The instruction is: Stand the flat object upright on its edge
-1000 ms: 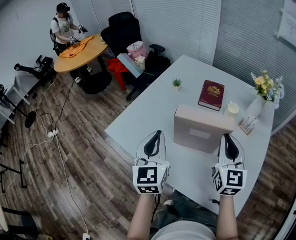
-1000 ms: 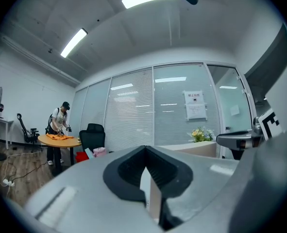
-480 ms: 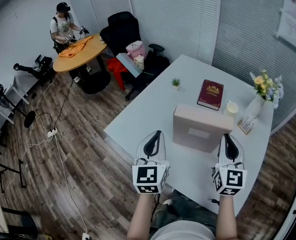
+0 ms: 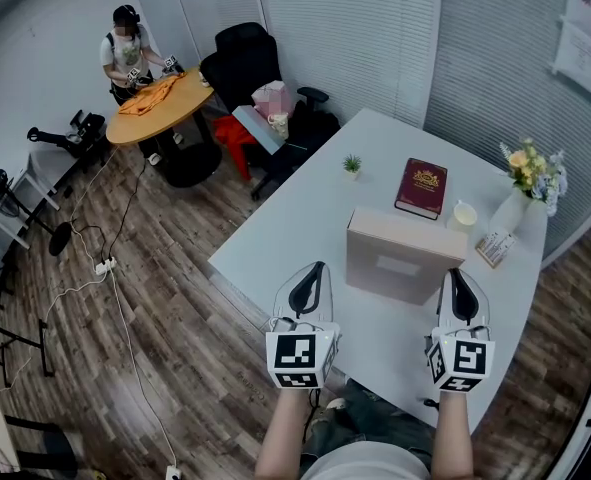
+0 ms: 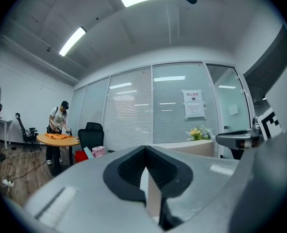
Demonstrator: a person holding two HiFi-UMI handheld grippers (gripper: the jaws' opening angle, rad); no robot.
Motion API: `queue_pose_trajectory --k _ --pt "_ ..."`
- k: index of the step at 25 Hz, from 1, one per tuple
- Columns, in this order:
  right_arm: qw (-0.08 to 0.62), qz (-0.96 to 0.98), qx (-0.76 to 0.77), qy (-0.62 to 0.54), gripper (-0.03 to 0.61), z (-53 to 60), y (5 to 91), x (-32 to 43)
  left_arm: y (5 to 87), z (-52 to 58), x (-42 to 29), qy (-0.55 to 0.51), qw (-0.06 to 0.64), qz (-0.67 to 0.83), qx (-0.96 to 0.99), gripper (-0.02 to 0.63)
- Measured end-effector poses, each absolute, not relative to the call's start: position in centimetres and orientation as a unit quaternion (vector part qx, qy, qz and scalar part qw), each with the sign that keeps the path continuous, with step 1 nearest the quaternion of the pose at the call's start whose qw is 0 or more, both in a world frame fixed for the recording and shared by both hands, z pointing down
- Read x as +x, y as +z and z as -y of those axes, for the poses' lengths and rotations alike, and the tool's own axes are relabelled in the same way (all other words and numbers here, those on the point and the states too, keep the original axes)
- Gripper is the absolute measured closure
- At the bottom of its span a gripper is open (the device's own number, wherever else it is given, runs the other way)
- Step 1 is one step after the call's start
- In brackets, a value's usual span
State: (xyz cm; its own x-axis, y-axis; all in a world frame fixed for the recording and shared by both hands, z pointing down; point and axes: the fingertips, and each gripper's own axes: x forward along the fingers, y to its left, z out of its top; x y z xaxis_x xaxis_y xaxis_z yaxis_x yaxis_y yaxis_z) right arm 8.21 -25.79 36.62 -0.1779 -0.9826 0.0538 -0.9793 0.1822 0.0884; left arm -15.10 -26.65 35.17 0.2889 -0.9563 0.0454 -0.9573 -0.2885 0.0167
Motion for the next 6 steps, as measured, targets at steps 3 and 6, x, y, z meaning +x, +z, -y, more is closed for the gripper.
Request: queue_pose_trajectory --k 3,6 --pt "0.050 0.767 0.639 -0.018 0.538 25.74 36.57 8.13 35.19 26.59 -15.00 0.014 0.021 0.595 0.804 0.614" --pt "0.051 0.767 0.639 -0.018 0.538 25.72 36.51 8.06 35.18 26.59 -14.95 0.014 0.023 0.593 0.805 0.614"
